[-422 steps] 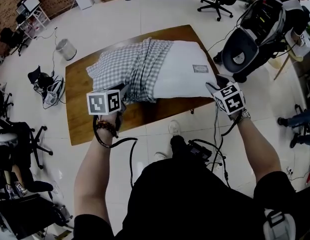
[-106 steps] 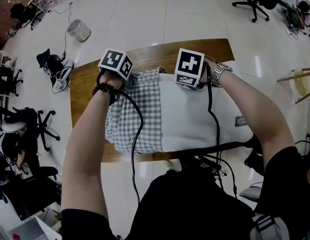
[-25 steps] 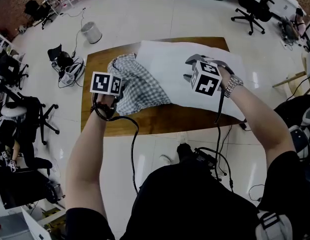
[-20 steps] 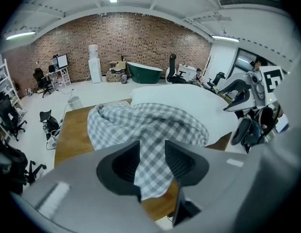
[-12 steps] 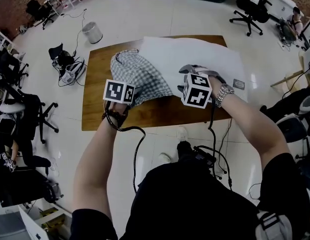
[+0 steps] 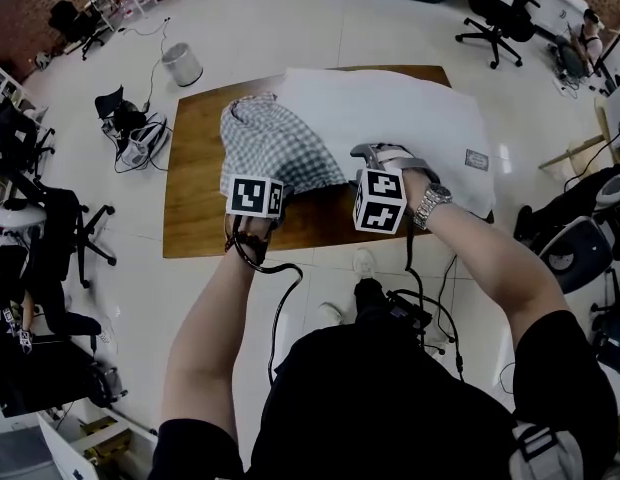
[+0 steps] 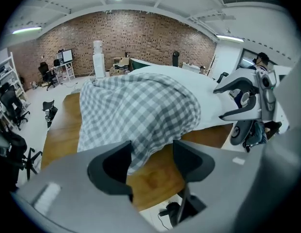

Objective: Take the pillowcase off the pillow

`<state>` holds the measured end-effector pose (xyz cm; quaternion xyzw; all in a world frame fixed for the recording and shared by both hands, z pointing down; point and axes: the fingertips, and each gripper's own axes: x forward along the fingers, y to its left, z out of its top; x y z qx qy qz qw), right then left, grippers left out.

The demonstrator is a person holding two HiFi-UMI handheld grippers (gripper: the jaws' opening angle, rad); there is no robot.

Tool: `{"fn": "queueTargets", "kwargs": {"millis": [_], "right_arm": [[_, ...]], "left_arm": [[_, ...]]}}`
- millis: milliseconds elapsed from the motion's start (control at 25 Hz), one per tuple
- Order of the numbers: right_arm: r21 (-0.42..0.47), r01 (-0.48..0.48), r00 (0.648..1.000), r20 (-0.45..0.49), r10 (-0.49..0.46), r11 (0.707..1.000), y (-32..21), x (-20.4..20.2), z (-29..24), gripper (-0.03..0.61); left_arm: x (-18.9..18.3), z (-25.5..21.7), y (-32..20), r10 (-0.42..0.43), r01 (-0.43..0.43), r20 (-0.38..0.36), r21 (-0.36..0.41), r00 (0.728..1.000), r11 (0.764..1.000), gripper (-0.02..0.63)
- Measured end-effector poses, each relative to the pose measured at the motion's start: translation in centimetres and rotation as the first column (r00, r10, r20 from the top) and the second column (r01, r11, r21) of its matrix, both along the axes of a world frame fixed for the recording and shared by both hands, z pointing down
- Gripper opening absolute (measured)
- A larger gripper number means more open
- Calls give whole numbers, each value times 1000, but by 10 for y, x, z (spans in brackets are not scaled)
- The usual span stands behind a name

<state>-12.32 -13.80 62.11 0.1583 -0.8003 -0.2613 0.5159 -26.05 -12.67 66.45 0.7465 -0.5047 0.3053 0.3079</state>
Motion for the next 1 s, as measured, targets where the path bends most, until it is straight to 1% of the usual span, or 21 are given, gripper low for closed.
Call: {"fn": "queueTargets", "kwargs": {"millis": [120,200,240,320,360,440,520,720,1000], "right_arm": [[52,-24,999,-29,25,998,-7,0,16,238],[86,-35,998,-57,40,996,-14,3,27,238],[106,-39,996,-72,47,994,-20,5,31,238],[161,-43,993,-101,60,986,-31,10,35,222],[195,-44,991,-114,67,980,-37,13,35,151],[248,-46,988,-130,80,968,-45,19,35,41],[268,-52,988,-125,88,962,-47,26,35,18],[283,-73,990,-93,103,956,-43,43,30,14],[259,-93,989,-90,120,961,-34,68,34,14]], "left_arm": [[-10,16,2,-29,29,15,-19,999,999,271],[-16,24,1,-46,47,29,-29,999,999,241],[-19,27,-2,-55,56,39,-29,998,998,218],[-27,30,-6,-78,79,58,-21,995,997,132],[-32,30,-8,-90,91,66,-16,994,996,92],[-41,31,-10,-103,104,78,-12,992,994,18],[-50,32,-8,-109,111,80,-16,991,994,8],[-78,33,3,-153,154,82,-10,985,988,6],[-144,20,16,-233,235,117,4,965,972,6]]}}
